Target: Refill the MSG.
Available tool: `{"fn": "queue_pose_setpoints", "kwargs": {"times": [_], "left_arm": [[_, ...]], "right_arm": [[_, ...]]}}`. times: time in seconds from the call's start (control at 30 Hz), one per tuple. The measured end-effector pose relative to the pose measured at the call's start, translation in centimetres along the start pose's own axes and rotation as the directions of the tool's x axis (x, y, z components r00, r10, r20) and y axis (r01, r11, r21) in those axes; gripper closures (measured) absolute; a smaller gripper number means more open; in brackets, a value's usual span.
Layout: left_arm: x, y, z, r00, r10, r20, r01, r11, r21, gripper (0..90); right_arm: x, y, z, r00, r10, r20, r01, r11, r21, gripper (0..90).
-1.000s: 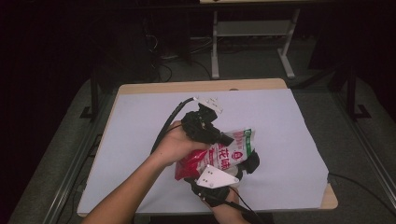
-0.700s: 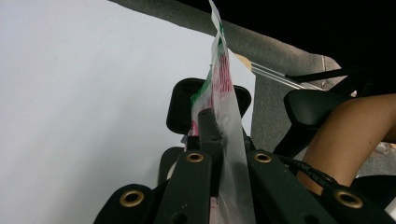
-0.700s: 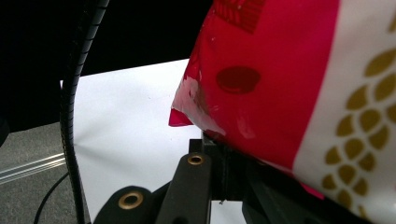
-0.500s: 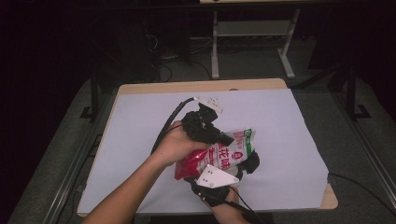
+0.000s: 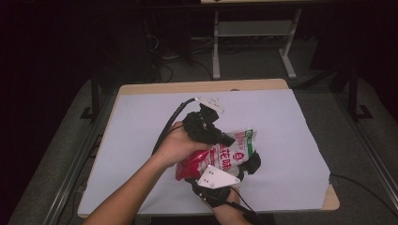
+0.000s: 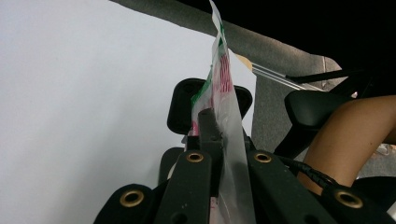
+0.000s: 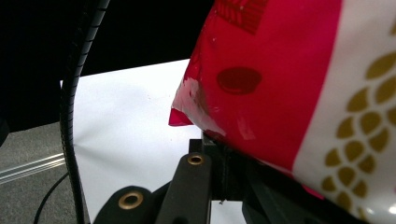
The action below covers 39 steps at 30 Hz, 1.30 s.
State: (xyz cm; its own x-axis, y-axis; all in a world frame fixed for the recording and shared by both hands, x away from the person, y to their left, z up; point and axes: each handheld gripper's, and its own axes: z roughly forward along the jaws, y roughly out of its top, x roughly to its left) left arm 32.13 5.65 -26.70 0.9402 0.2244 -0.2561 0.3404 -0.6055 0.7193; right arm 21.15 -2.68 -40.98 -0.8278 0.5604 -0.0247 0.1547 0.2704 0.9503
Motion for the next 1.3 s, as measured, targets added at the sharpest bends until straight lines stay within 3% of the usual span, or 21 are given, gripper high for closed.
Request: {"fn": "queue_pose_setpoints", "kwargs": {"times": [1.3], "left_arm": [[-0.03, 0.11, 0.07, 1.0000, -0.001, -0.003, 0.001, 1.0000, 0.003, 90.0]], "right_arm": [[-0.01, 0.06, 0.06, 1.0000, 0.002, -0.003, -0.002, 1.000, -0.008, 90.0]]}}
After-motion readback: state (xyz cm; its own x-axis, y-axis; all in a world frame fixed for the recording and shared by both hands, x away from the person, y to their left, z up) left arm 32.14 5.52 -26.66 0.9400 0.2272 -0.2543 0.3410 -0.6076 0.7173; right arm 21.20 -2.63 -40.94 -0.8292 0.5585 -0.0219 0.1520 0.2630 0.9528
